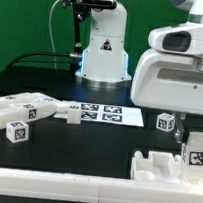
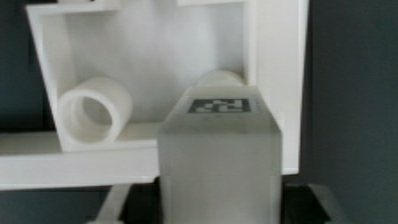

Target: Assemble chair

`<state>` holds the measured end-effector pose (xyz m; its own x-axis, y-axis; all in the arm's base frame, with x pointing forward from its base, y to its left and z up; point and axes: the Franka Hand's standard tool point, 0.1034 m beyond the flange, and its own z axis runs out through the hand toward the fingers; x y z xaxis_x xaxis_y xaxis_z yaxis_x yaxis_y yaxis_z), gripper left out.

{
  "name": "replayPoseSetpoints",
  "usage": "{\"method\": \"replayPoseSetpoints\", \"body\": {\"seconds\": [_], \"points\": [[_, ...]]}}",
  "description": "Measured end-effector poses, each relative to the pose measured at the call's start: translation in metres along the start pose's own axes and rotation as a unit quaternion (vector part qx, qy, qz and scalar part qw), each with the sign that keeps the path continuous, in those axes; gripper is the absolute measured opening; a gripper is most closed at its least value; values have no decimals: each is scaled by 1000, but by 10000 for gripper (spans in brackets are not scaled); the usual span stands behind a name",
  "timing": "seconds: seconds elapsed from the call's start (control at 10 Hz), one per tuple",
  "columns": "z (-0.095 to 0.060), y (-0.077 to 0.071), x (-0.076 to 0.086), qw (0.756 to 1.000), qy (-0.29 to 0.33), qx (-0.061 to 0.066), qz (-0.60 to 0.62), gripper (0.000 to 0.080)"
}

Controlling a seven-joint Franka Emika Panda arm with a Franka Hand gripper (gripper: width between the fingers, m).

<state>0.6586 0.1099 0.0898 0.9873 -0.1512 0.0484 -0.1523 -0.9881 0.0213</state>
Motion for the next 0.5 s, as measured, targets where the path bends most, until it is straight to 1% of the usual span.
{"method": "replayPoseSetpoints", "body": {"seconds": [0.2,0.3,0.4,0.5], "points": [[0,1,-1,994,-2,-2,112,285],[0,-1,-2,985,-7,-5,171,285],[0,-3,-3,961,-11,-8,277,285],[0,-4,-3,929,-11,-4,369,285]]}}
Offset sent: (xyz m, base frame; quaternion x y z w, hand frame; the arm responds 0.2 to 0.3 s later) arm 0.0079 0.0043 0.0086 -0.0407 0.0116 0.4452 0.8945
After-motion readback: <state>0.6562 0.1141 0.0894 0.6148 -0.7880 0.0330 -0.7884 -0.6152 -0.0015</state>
